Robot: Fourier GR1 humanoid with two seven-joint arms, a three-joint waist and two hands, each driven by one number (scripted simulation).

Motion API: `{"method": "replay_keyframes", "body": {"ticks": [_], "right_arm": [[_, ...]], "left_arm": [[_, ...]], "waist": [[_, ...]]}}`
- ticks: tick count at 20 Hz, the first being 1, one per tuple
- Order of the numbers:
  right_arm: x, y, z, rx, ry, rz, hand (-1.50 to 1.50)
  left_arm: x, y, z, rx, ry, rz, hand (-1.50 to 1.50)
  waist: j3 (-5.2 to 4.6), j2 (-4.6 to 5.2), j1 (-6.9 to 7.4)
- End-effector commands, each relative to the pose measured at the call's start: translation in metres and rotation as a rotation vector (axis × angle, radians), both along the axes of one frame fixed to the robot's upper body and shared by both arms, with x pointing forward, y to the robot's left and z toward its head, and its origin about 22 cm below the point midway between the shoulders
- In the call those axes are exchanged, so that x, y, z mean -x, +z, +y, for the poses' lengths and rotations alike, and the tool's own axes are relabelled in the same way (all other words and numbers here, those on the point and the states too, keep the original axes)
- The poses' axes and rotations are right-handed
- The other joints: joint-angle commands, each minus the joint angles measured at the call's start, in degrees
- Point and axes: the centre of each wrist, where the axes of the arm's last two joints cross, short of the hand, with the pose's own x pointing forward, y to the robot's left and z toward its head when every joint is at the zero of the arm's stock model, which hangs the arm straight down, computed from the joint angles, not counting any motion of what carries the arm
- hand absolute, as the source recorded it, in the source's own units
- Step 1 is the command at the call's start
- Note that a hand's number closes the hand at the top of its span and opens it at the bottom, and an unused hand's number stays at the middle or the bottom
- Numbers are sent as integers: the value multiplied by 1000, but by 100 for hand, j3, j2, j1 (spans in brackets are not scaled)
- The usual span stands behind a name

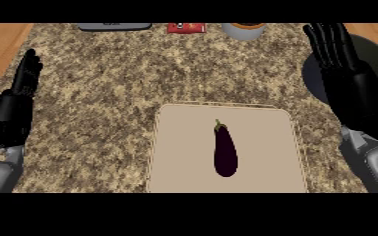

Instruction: Pick the eggplant from the tray and place it in the pot

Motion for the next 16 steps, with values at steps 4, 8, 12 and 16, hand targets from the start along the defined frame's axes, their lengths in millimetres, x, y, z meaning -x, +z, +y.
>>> {"method": "replay_keyframes", "body": {"ticks": [4,8,12,16], "right_arm": [[-8,-38,5,-356,388,26,150],[-6,-98,-54,-93,201,127,150],[4,-140,-66,-242,332,39,-150],[5,-156,-82,-226,453,-63,-150]], "left_arm": [[-15,14,-32,199,-87,-56,0],[-20,12,-59,358,-154,-15,0],[-21,13,-66,400,-183,-4,0],[-28,11,-68,416,-165,27,0]], "waist": [[44,180,363],[24,305,418],[45,240,453],[26,173,374]]}}
